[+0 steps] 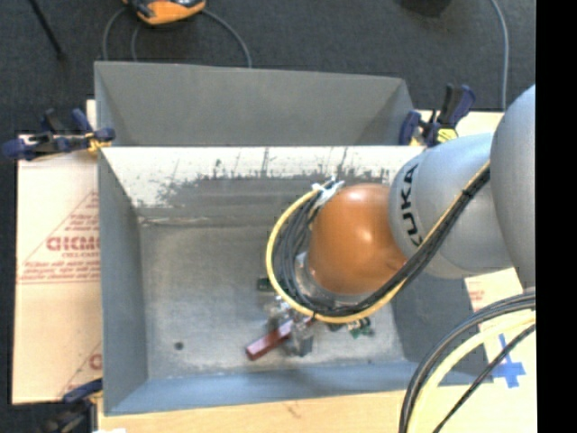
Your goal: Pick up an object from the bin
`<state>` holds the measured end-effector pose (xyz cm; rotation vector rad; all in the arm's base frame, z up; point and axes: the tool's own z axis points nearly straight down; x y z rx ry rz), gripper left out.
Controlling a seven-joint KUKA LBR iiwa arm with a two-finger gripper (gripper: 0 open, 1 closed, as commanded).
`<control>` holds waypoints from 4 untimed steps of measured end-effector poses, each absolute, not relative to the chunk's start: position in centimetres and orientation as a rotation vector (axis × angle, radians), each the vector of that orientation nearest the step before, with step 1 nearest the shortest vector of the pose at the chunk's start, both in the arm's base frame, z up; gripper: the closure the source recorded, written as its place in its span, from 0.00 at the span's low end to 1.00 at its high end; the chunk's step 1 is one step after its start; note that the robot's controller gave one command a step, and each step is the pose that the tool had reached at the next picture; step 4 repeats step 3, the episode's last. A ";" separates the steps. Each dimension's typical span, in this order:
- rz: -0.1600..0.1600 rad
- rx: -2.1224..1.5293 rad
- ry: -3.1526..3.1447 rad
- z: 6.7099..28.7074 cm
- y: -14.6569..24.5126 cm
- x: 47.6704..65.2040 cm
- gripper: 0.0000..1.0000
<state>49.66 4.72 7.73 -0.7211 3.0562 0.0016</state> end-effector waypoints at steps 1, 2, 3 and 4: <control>0.002 -0.721 3.060 8.0 4.7 49.5 1.00; 0.003 -0.722 3.067 10.1 4.7 49.3 1.00; 0.000 -0.718 3.056 11.7 4.7 49.6 1.00; 0.000 -0.718 3.056 11.7 4.7 49.6 1.00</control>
Offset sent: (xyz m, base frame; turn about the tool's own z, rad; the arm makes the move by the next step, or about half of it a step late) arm 0.0000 -0.0001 0.0300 0.0000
